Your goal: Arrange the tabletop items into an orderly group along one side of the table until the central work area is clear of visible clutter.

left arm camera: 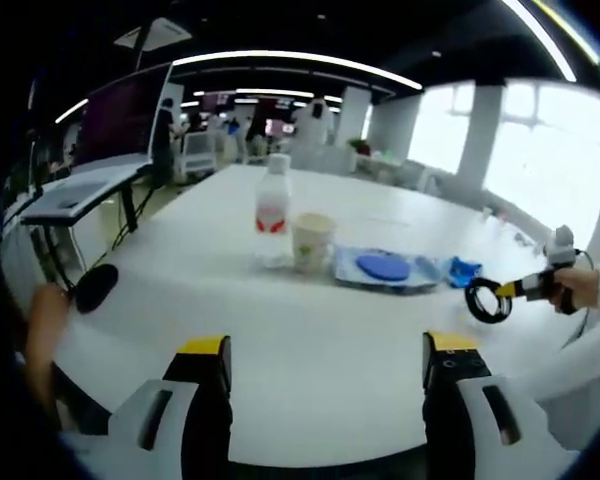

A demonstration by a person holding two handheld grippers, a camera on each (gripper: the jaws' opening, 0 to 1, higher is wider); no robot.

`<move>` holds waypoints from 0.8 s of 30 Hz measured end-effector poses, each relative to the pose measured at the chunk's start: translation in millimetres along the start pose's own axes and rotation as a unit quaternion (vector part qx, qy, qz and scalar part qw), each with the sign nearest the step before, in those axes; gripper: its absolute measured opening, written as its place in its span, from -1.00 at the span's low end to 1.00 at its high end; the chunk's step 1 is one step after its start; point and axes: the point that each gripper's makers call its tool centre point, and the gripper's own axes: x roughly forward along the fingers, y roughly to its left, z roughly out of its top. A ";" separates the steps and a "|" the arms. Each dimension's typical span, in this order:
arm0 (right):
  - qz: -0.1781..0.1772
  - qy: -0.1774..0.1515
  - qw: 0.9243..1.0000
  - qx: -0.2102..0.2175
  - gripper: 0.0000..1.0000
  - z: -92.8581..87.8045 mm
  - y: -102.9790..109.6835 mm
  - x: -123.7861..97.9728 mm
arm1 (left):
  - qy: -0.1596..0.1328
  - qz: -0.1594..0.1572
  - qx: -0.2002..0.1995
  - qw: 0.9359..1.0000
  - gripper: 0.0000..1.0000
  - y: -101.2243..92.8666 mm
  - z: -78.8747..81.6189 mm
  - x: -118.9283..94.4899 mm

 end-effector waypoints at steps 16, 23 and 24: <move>-0.025 0.010 0.999 0.037 -1.00 -13.3 -21.2 22.6 | -0.004 -0.013 -0.007 1.000 0.49 -0.1 -5.5 -12.4; -0.033 0.004 0.999 0.038 -0.99 -16.4 -22.5 22.6 | -0.011 -0.029 0.009 0.999 0.46 -9.6 -2.6 -14.9; -0.034 0.003 0.999 0.033 -0.99 -16.9 -22.1 22.6 | -0.007 -0.030 0.009 0.999 0.46 -9.7 -3.9 -13.3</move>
